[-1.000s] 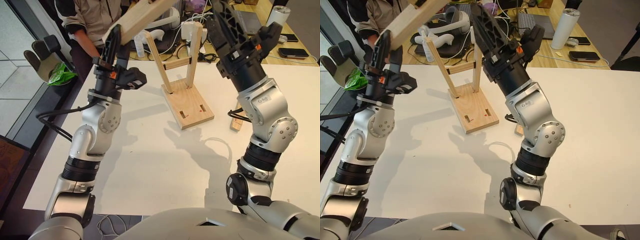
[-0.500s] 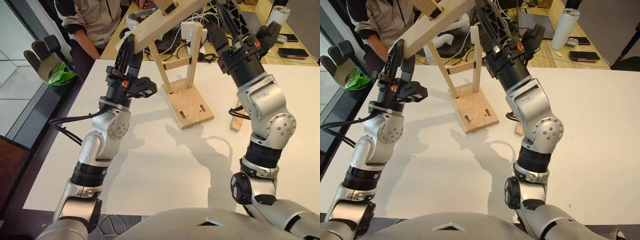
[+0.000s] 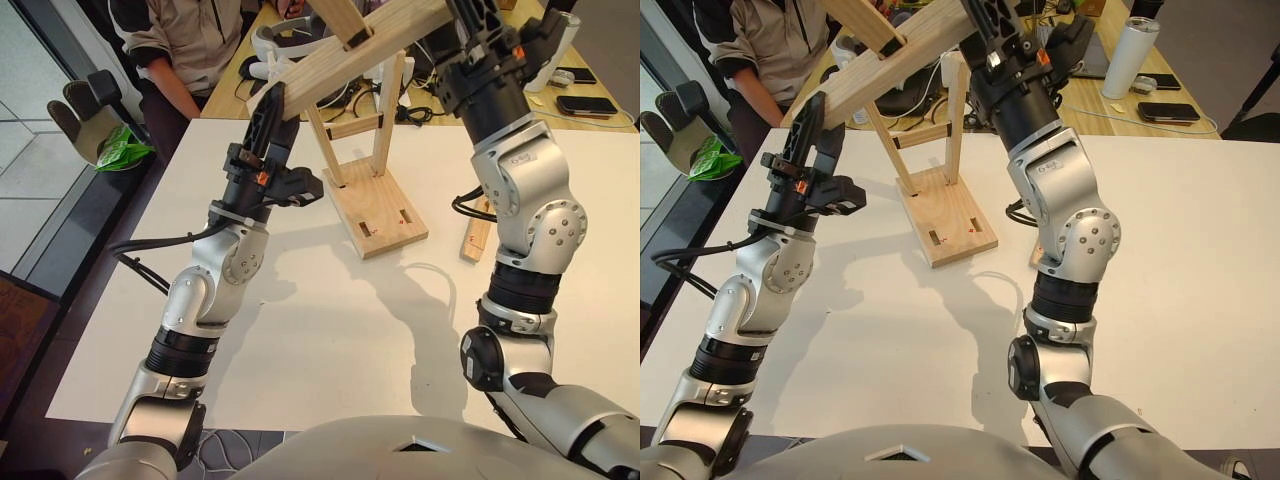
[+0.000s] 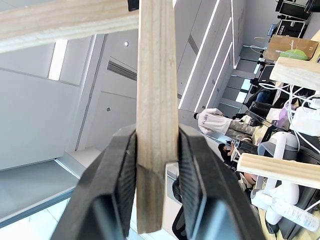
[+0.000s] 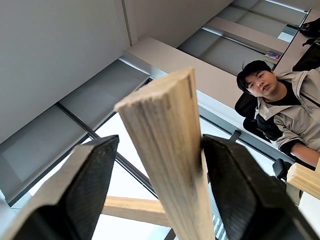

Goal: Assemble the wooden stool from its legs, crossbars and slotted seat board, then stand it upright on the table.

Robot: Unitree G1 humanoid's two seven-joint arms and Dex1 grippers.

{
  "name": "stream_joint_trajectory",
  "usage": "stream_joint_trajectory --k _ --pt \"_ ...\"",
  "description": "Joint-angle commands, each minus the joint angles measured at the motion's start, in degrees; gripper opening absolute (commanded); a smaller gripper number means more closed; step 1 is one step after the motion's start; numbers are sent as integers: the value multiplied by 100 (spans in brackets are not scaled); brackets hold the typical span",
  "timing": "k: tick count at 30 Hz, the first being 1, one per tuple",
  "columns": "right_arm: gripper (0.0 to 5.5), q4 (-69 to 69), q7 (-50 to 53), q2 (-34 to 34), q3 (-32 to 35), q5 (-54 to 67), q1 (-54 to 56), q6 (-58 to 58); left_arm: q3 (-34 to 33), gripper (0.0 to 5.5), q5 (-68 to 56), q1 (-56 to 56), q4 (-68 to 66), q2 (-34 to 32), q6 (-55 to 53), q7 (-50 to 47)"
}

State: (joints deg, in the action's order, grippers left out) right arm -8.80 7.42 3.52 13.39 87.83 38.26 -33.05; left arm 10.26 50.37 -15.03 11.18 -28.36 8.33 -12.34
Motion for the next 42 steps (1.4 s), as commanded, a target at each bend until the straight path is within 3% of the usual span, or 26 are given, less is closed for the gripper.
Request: stream_joint_trajectory --k 1,8,16,21,25,34,38,42 --pt "256 -35 -4 53 -88 -10 131 -10 51 103 191 -34 -33 -30 43 30" --pt "149 22 207 212 -91 -60 105 122 78 103 358 -177 -159 -126 168 -78" --pt "122 -6 394 359 -97 -127 58 277 168 103 891 -535 -439 -574 465 -307" --pt "113 17 506 431 -79 -156 55 388 93 103 460 -916 -973 -796 960 -391" --pt "108 44 549 477 -60 -172 77 437 75 195 268 -1134 -1309 -947 1374 -465" --pt "104 53 563 426 -154 -378 24 402 57 336 80 -982 -1275 -808 1296 -262" --pt "102 69 534 391 -215 -564 -9 367 21 386 173 -973 -1248 -787 1108 -213" --pt "101 103 462 246 -265 -834 -29 279 -13 386 34 -918 -1186 -725 987 -90"
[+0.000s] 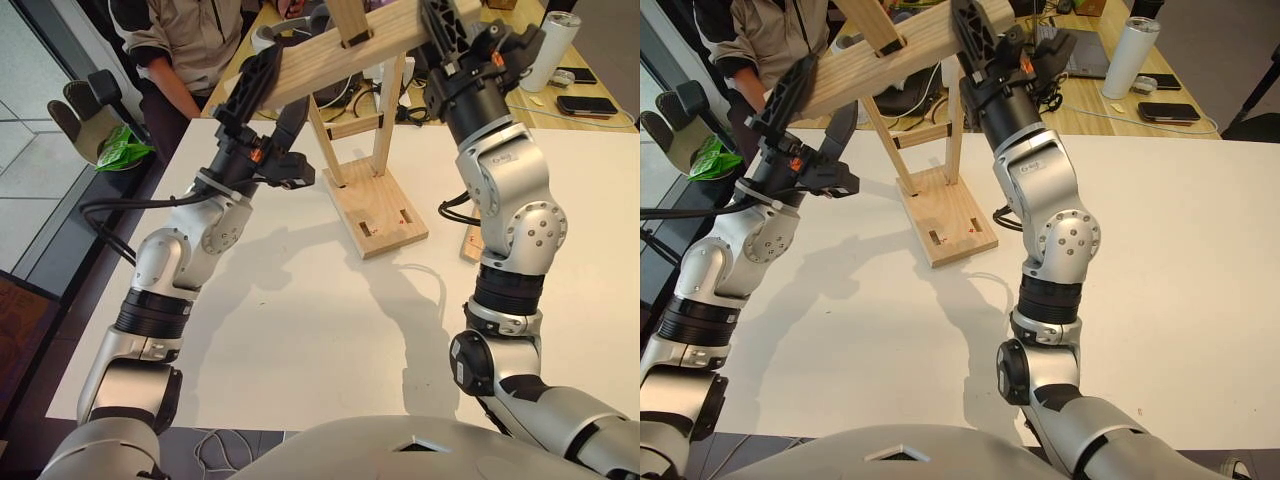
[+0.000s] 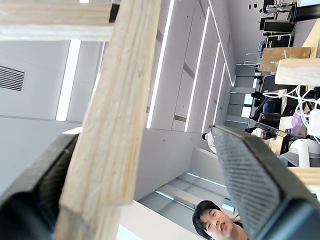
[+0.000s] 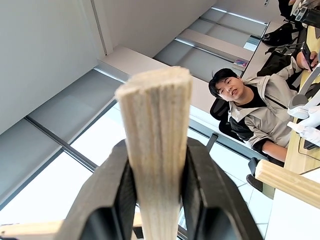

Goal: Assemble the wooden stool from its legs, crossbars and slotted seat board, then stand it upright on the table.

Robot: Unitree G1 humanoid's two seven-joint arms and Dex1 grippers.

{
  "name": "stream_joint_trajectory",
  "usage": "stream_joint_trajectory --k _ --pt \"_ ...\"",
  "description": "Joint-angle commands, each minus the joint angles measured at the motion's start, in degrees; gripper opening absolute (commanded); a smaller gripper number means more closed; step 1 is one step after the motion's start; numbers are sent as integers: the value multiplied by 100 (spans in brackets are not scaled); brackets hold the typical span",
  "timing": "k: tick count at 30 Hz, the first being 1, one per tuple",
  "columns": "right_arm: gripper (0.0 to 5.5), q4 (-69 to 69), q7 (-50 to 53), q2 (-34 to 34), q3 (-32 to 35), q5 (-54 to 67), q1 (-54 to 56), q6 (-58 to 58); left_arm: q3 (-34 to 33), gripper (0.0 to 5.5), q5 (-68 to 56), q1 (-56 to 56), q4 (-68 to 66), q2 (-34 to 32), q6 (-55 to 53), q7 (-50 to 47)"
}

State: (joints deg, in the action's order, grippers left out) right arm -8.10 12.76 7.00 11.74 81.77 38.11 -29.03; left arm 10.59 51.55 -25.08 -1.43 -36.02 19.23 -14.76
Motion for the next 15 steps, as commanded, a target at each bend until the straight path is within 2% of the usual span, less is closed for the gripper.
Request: stream_joint_trajectory --k 1,9,15 --pt "101 40 -103 -146 -115 -313 -18 -148 -78 386 -125 115 136 56 -141 185" --pt "101 137 -305 -330 -116 -865 5 -231 -192 386 -661 381 644 306 -407 679" --pt "100 256 -379 -403 7 -1045 105 -203 -28 386 -1328 771 965 567 -412 1380"
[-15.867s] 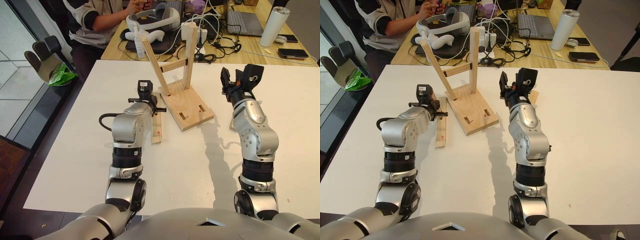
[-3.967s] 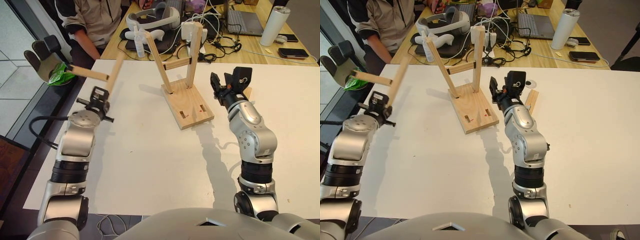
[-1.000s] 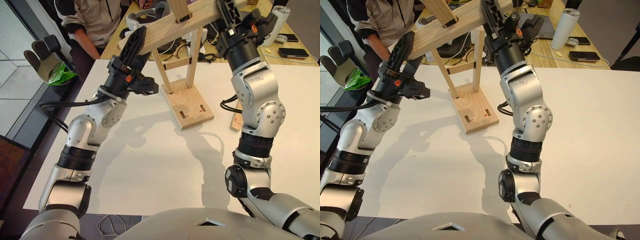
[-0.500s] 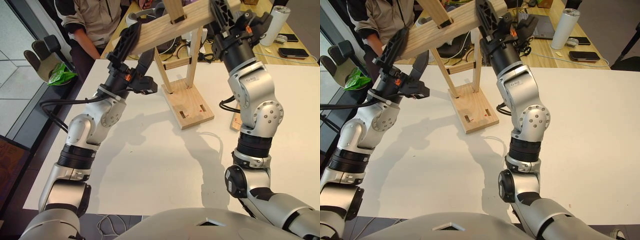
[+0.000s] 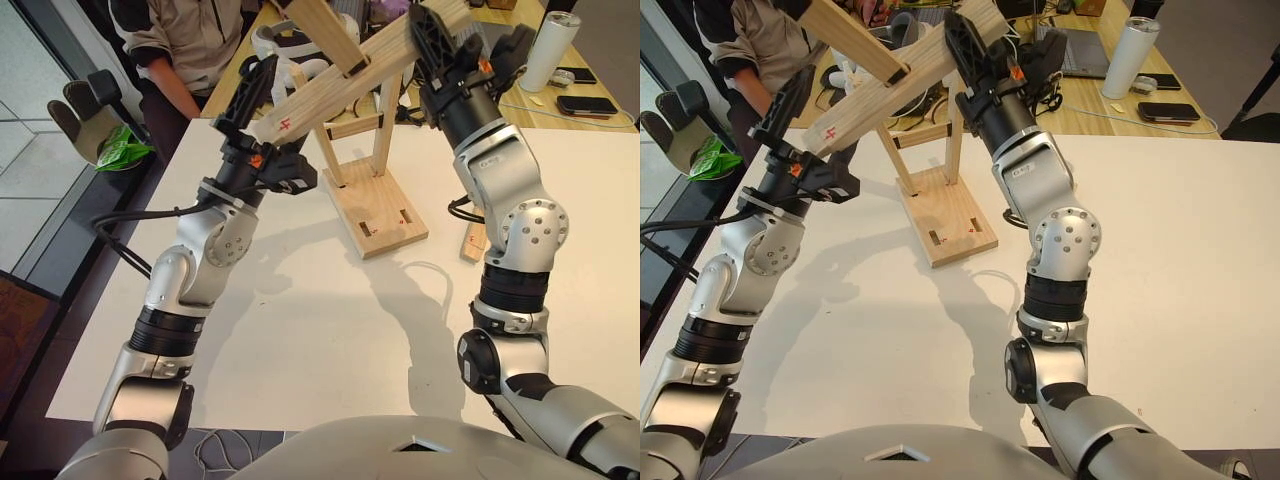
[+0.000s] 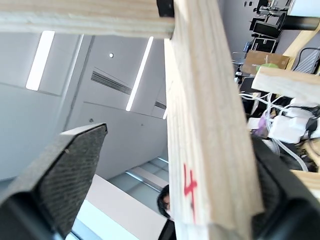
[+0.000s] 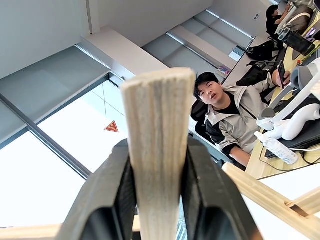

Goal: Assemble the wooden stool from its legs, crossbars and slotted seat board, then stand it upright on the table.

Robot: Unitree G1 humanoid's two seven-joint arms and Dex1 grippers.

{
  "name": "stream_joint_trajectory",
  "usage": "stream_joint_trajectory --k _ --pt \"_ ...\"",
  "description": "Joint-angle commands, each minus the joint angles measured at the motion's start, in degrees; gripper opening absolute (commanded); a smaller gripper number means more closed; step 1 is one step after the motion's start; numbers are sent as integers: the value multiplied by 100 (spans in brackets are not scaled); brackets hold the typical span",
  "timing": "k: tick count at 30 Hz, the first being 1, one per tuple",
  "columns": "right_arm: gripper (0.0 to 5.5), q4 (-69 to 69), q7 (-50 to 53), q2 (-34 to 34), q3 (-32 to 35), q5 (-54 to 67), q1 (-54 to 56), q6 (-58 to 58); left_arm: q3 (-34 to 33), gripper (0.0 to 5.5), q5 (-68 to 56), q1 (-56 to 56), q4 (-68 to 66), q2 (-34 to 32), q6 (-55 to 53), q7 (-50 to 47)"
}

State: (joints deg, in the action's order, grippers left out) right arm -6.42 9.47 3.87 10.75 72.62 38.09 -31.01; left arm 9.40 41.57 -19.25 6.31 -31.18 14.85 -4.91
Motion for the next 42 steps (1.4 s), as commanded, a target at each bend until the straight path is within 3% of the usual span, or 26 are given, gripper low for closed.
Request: stream_joint_trajectory --k 1,10,15,20,24,33,42 --pt "100 117 -73 -119 131 -167 133 -3 93 386 -445 242 223 100 22 510" --pt "100 386 -479 -707 414 -659 333 -61 -108 386 -1784 714 686 334 -237 1439" --pt "100 292 -681 -1425 595 -890 81 -408 -198 386 -3427 1229 1444 1021 -1580 2043" --pt "100 -214 -717 -1901 517 -1141 -704 -910 -655 386 -4866 1123 1988 2460 -3579 1306" --pt "100 -590 -778 -1996 330 -1377 -1478 -1197 -1087 386 -5620 860 2166 3270 -4438 641" --pt "100 -130 -1595 -2176 51 -2528 -1835 -741 -1836 386 -6530 603 2114 3800 -5160 -97" --pt "100 1144 -2276 -2328 456 -2968 -1056 -214 -1548 386 -6780 829 2117 3860 -5364 -513"
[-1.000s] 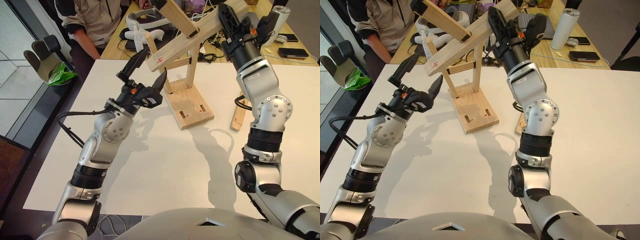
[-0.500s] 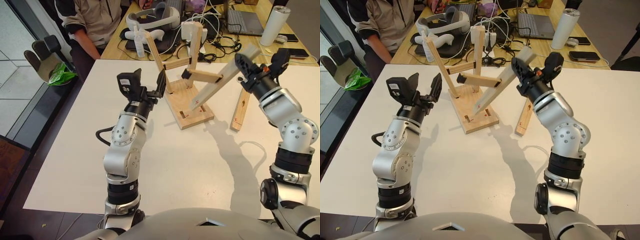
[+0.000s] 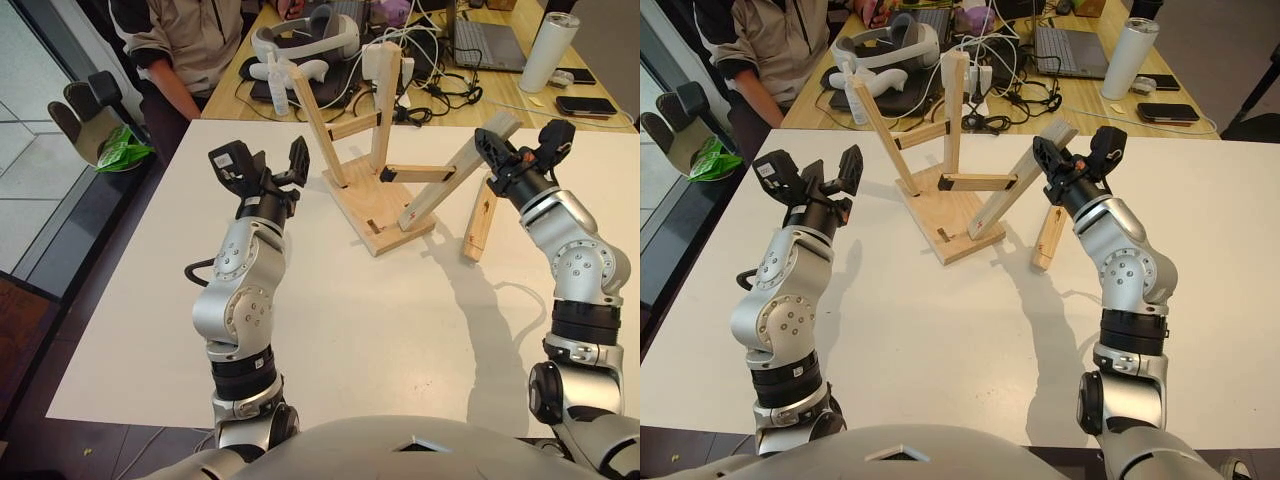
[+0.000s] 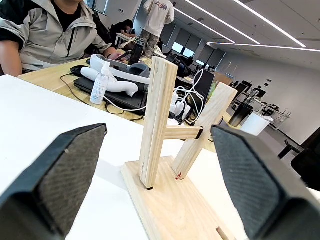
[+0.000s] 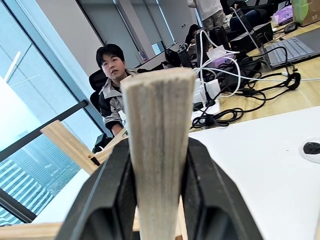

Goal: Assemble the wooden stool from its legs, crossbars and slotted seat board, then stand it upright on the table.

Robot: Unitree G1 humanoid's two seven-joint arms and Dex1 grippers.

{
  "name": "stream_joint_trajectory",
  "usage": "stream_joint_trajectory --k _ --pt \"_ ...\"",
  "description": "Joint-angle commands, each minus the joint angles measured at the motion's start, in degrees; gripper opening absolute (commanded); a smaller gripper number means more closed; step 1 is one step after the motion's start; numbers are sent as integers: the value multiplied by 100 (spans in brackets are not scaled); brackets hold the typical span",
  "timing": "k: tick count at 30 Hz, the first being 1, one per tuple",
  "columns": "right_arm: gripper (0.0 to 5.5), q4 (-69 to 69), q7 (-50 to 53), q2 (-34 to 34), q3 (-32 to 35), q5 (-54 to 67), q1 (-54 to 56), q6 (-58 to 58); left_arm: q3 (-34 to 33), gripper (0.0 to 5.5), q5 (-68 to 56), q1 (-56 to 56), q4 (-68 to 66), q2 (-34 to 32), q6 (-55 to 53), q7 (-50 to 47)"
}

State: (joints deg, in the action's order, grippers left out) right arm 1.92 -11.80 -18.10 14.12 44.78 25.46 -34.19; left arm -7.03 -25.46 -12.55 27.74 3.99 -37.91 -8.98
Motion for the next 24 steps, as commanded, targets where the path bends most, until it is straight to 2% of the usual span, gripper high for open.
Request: stream_joint_trajectory --k 1,13,24 --pt "100 404 -213 -158 149 -223 243 127 96 386 -99 156 -30 316 -87 -114" --pt "100 1827 -1047 -247 343 -631 996 586 293 386 -263 131 -83 182 -126 -67" --pt "100 3033 -2377 -297 -97 -1203 1343 936 339 386 -349 34 -105 100 -204 -55"
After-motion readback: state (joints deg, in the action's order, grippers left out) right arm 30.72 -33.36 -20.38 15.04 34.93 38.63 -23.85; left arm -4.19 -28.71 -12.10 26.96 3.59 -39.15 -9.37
